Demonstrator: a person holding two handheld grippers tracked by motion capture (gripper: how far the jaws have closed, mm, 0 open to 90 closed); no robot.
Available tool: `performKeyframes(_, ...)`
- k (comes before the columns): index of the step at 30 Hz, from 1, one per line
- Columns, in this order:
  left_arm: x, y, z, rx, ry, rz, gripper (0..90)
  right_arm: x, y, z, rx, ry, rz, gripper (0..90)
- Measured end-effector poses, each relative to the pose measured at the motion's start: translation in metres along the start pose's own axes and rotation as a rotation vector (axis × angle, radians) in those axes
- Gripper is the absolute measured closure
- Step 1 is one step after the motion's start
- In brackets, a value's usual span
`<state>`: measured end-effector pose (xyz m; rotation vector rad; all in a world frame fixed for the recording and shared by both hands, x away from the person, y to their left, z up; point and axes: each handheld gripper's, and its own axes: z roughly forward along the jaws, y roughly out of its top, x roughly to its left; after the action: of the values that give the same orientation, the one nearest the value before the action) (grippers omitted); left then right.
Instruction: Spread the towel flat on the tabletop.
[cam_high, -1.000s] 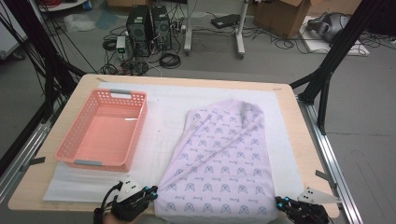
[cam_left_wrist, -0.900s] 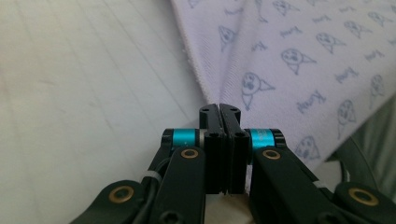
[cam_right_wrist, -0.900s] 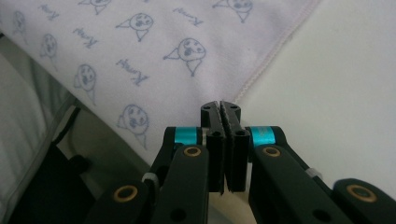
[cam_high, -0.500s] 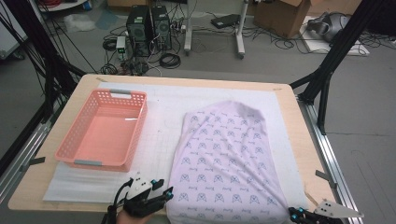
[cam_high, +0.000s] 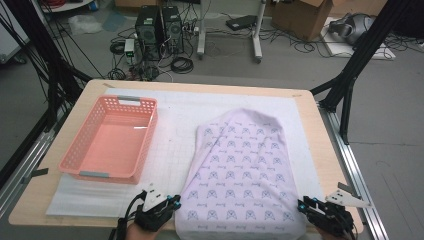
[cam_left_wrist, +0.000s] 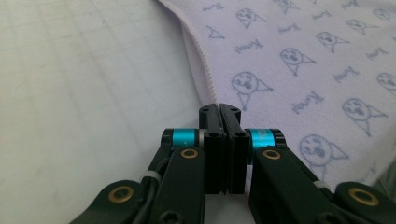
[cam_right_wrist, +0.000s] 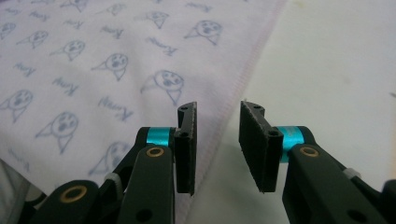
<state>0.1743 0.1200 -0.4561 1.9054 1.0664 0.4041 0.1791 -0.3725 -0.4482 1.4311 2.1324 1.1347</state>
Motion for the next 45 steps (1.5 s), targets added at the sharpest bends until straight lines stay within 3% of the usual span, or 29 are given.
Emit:
performKeyframes(4,0.001,-0.008,-0.016,0.001,-0.006,-0.005,88.1,0.013,0.005,0.014,0.007,-0.003,-0.047,66.9)
performKeyframes(7,-0.001,-0.010,-0.016,0.001,-0.026,-0.007,87.1,0.017,0.005,0.015,0.011,-0.008,-0.050,78.0)
performKeyframes(9,-0.003,-0.010,-0.012,-0.004,-0.045,-0.021,79.8,0.016,0.004,0.013,0.016,0.030,-0.055,86.7)
performKeyframes(11,-0.003,-0.008,-0.009,-0.016,-0.054,-0.038,69.3,0.016,0.003,0.012,0.021,0.030,-0.075,87.9)
performKeyframes(13,-0.003,-0.007,-0.008,-0.031,-0.061,-0.046,64.2,0.015,0.003,0.011,0.021,0.038,-0.063,88.4)
performKeyframes(17,0.000,-0.003,-0.008,-0.050,-0.065,-0.062,55.3,0.013,0.002,0.007,0.030,0.016,-0.074,88.7)
performKeyframes(21,0.003,0.000,-0.006,-0.059,-0.069,-0.073,52.7,0.005,-0.003,-0.005,0.050,-0.018,-0.082,88.8)
performKeyframes(26,0.006,0.006,0.005,-0.050,-0.063,-0.082,52.9,-0.002,-0.013,-0.027,0.094,-0.073,-0.090,88.7)
performKeyframes(30,0.003,0.014,0.026,-0.014,-0.067,-0.082,52.2,-0.004,-0.019,-0.032,0.076,-0.036,-0.066,88.7)
performKeyframes(31,0.000,0.016,0.029,-0.023,-0.062,-0.075,51.4,-0.004,-0.019,-0.032,0.071,-0.025,-0.059,88.6)
performKeyframes(33,-0.006,0.019,0.034,-0.014,-0.068,-0.050,56.3,-0.004,-0.019,-0.031,0.059,-0.019,-0.053,88.4)
performKeyframes(34,-0.010,0.019,0.036,-0.007,-0.066,-0.019,68.3,-0.004,-0.019,-0.030,0.057,-0.014,-0.047,88.4)
performKeyframes(35,-0.014,0.018,0.037,-0.014,-0.036,0.016,77.4,-0.004,-0.019,-0.029,0.052,-0.011,-0.047,88.4)
performKeyframes(36,-0.015,0.018,0.037,-0.012,-0.050,0.013,87.0,-0.004,-0.019,-0.029,0.052,-0.008,-0.045,88.4)
performKeyframes(39,-0.010,0.017,0.029,0.006,-0.029,-0.009,88.0,-0.003,-0.019,-0.028,0.049,0.012,-0.041,88.5)
performKeyframes(43,0.007,0.009,0.009,0.007,-0.012,-0.037,88.0,0.002,-0.017,-0.027,0.047,0.049,-0.051,88.5)
performKeyframes(45,0.015,0.005,-0.001,-0.001,0.001,-0.053,88.0,0.010,-0.017,-0.023,0.056,0.079,-0.085,88.5)
